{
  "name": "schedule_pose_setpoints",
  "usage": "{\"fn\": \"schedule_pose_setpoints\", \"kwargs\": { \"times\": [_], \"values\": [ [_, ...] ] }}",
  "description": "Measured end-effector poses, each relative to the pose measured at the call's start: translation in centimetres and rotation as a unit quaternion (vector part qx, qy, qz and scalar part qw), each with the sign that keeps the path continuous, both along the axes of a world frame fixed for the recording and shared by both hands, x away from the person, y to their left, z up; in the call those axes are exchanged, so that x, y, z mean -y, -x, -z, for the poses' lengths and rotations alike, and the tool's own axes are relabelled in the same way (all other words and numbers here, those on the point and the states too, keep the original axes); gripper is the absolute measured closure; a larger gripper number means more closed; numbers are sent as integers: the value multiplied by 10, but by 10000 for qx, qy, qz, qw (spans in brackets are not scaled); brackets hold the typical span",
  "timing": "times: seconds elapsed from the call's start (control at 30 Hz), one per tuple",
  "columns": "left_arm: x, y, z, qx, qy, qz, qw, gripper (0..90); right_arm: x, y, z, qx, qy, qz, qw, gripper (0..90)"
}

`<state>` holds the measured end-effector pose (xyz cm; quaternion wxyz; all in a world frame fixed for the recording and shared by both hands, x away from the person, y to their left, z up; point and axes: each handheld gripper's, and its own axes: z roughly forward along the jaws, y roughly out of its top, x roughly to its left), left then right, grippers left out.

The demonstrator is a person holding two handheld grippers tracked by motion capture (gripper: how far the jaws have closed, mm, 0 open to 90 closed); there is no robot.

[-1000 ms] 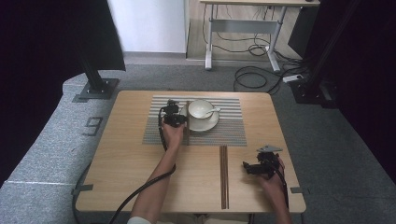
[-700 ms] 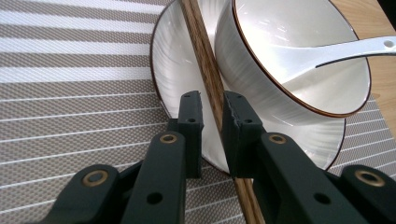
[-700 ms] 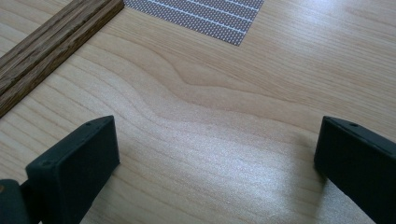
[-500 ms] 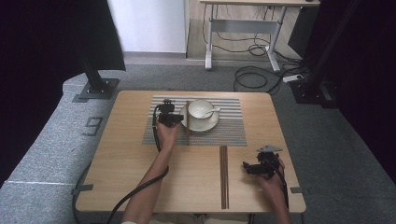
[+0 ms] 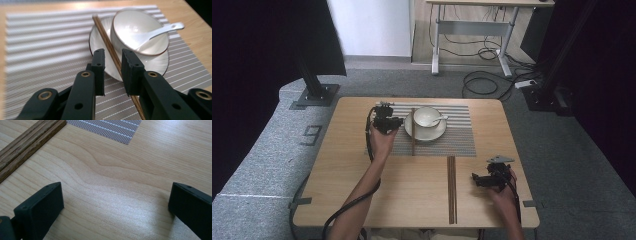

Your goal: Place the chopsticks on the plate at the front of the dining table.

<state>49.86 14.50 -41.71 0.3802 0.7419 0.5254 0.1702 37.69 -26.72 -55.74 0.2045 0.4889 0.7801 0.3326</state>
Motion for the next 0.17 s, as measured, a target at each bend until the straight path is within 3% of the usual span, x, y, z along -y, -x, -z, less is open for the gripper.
{"fn": "schedule_pose_setpoints", "kwargs": {
  "times": [0.17],
  "values": [
    [-20, 19, -37, 441, -283, 119, 9986, 714, 0, 0, 0, 5, 2, -4, 10000, 0]
  ]
}}
